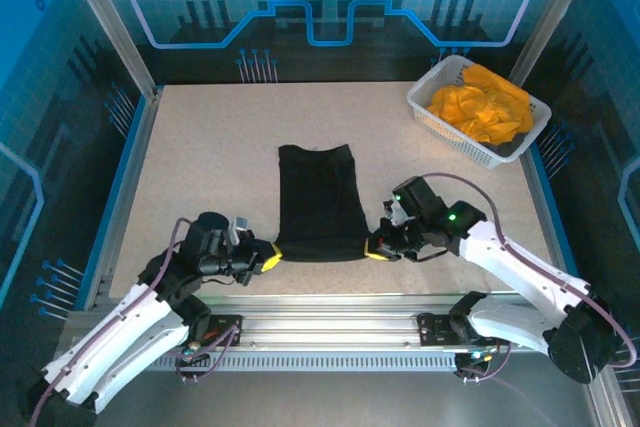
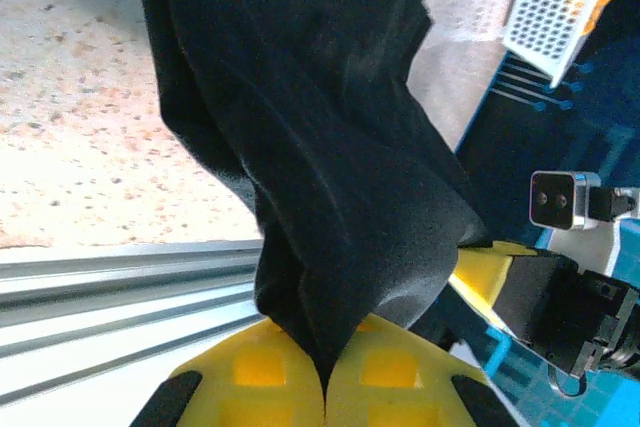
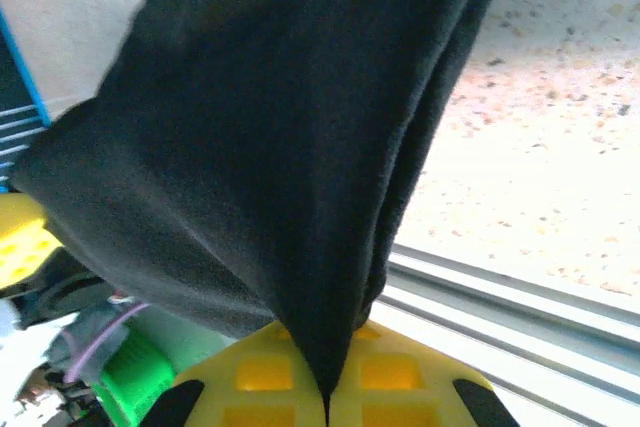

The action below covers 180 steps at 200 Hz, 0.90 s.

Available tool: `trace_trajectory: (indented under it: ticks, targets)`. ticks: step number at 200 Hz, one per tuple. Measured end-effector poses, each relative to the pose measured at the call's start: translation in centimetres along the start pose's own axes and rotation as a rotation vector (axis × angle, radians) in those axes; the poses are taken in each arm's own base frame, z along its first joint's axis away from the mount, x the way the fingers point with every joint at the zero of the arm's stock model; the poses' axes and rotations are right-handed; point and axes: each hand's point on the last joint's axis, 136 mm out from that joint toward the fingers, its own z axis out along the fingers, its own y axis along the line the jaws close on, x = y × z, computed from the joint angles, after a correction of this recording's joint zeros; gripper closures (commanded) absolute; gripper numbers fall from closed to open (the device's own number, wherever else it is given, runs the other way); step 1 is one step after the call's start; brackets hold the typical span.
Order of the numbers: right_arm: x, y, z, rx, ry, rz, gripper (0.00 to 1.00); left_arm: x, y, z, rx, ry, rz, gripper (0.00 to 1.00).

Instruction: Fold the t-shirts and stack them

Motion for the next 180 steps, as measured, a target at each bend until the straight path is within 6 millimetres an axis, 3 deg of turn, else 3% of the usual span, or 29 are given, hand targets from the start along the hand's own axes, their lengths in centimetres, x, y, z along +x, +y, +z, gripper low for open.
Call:
trace_trajectory:
  ticks: [19,48,64,83,90,99,116,128,145,160,180]
  targets:
    - [-1.8,2.7,-1.8,-0.02,-0.044,-0.001,1.0,-0.9,-3.1,-1.4,0.022,-0.077,0.016,1.0]
    - [-7.8,7.3,-4.5,-0.036,-0.142,0.021,1.0,-4.0,-9.6,-3.0,0.073,-0.218,0.033,1.0]
    - [-12.0,8.8,-5.0,-0.036,-0.187,0.049,1.0,-7.4,-12.3,-2.3,0.073,-0.296,0.006,1.0]
    - [-17.1,9.4,-4.4,-0.018,-0.208,0.093,1.0,-12.6,-13.6,-0.4,0.019,-0.362,-0.055,1.0]
    - [-19.2,9.4,-3.6,-0.007,-0.207,0.11,0.99,-14.9,-13.8,0.7,-0.011,-0.381,-0.078,1.0]
    - [-22.0,9.3,-2.4,0.006,-0.204,0.126,0.88,-17.7,-13.7,2.0,-0.039,-0.398,-0.102,1.0]
    - [-26.8,8.3,0.3,0.042,-0.2,0.157,0.62,-22.7,-13.4,4.8,-0.081,-0.406,-0.137,0.7]
    - [-29.8,7.1,2.6,0.065,-0.191,0.174,0.52,-26.2,-13.0,7.0,-0.116,-0.4,-0.153,0.61]
    - [-32.1,4.3,5.0,0.12,-0.177,0.21,0.45,-30.1,-12.7,9.6,-0.142,-0.388,-0.144,0.54]
    - [-32.7,2.5,5.6,0.16,-0.17,0.22,0.43,-31.2,-12.4,10.1,-0.157,-0.387,-0.139,0.53]
    - [-32.9,2.5,4.0,0.17,-0.196,0.192,0.43,-29.8,-13.1,9.0,-0.156,-0.384,-0.126,0.51]
